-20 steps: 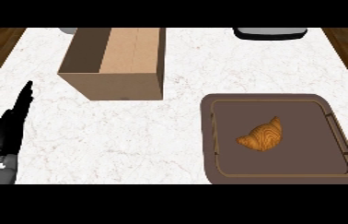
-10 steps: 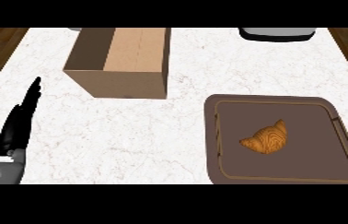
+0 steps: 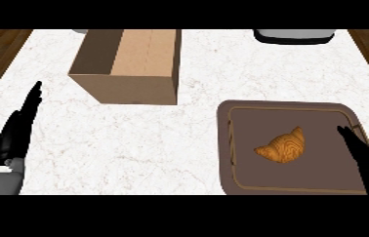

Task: Pick the croissant from the tray and place it in the cardboard box

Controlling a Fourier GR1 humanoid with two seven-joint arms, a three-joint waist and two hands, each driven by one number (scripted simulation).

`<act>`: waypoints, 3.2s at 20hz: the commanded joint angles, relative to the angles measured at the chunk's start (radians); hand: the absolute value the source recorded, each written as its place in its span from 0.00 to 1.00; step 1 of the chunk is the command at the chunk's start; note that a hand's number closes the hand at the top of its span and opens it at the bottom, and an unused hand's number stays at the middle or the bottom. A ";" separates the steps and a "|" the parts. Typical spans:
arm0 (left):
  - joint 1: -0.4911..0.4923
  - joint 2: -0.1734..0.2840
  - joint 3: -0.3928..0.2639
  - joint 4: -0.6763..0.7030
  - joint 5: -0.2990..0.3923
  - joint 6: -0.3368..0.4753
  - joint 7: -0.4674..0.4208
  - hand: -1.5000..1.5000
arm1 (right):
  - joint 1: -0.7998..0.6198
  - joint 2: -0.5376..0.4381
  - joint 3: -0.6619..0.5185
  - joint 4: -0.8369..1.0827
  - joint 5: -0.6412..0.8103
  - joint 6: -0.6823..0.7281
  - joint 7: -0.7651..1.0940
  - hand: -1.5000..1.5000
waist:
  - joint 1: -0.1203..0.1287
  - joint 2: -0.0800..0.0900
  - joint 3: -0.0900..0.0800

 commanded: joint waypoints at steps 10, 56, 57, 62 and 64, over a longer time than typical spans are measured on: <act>0.018 -0.044 0.085 -0.007 -0.046 -0.071 -0.011 0.50 | -0.146 0.130 -0.011 0.071 0.075 0.183 0.062 0.00 | -0.017 -0.004 0.001; -0.109 -0.145 0.073 -0.019 -0.161 -0.149 -0.030 0.50 | -0.801 0.160 0.175 0.591 0.273 0.265 -0.564 1.00 | 0.171 0.061 0.008; -0.107 -0.144 0.071 -0.021 -0.159 -0.154 -0.027 0.50 | -0.848 0.138 0.147 0.612 0.258 0.259 -0.615 1.00 | 0.170 0.055 0.008; -0.111 -0.151 0.075 -0.018 -0.152 -0.153 -0.015 0.50 | -1.028 0.087 0.050 0.789 0.201 0.202 -0.840 1.00 | 0.163 0.050 0.007; -0.133 -0.149 0.068 -0.009 -0.162 -0.155 -0.009 0.50 | -1.071 0.089 0.008 0.833 0.169 0.141 -0.940 1.00 | 0.143 0.054 0.009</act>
